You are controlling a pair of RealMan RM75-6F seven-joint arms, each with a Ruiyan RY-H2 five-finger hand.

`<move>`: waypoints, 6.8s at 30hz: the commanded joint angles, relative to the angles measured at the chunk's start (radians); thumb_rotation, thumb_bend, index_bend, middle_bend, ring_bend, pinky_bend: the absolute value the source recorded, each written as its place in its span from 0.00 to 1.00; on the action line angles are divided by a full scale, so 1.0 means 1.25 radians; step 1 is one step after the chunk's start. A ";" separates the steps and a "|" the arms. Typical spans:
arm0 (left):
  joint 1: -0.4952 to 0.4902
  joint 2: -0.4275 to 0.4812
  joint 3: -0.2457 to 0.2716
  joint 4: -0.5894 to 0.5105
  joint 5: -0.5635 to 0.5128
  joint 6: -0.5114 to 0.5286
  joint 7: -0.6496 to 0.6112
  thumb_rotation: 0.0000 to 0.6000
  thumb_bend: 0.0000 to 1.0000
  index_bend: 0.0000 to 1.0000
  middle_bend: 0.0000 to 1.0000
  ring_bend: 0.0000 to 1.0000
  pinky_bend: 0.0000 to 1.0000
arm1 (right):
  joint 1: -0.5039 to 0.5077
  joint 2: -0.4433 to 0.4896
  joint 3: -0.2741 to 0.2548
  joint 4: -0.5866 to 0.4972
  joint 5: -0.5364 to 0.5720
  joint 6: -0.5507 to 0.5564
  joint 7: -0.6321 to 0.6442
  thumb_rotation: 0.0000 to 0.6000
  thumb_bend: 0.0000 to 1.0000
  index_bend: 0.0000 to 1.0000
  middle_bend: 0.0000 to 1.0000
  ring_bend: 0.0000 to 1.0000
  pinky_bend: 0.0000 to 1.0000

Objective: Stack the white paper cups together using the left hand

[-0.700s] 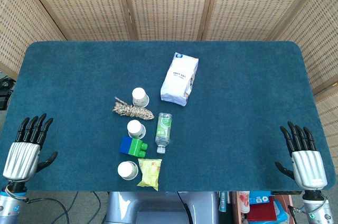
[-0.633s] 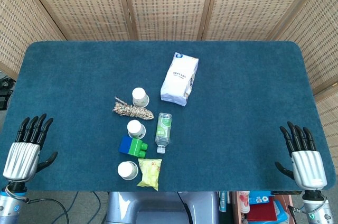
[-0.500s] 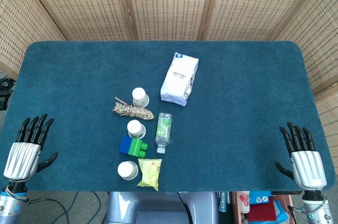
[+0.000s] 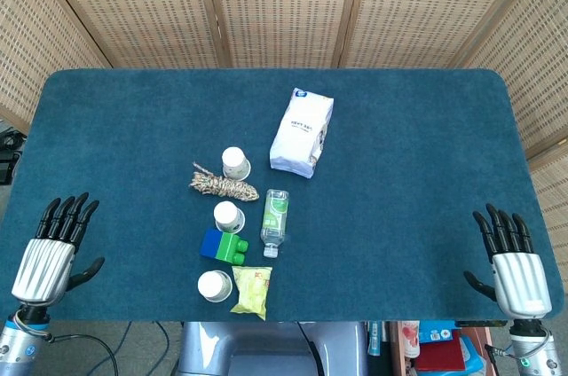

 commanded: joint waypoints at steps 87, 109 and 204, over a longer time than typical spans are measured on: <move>-0.423 -0.043 0.059 -0.286 -0.376 -0.510 0.459 1.00 0.24 0.39 0.00 0.00 0.00 | 0.003 -0.003 0.011 0.016 0.005 0.010 0.028 1.00 0.05 0.00 0.00 0.00 0.00; -0.461 0.134 -0.062 -0.396 -0.342 -0.450 0.265 1.00 0.24 0.44 0.00 0.00 0.00 | 0.006 -0.006 0.008 0.018 0.004 0.003 0.024 1.00 0.05 0.00 0.00 0.00 0.00; -0.711 -0.003 -0.080 -0.127 -0.815 -0.335 0.291 1.00 0.24 0.12 0.00 0.00 0.00 | 0.017 -0.013 0.003 0.025 0.014 -0.026 0.022 1.00 0.05 0.00 0.00 0.00 0.00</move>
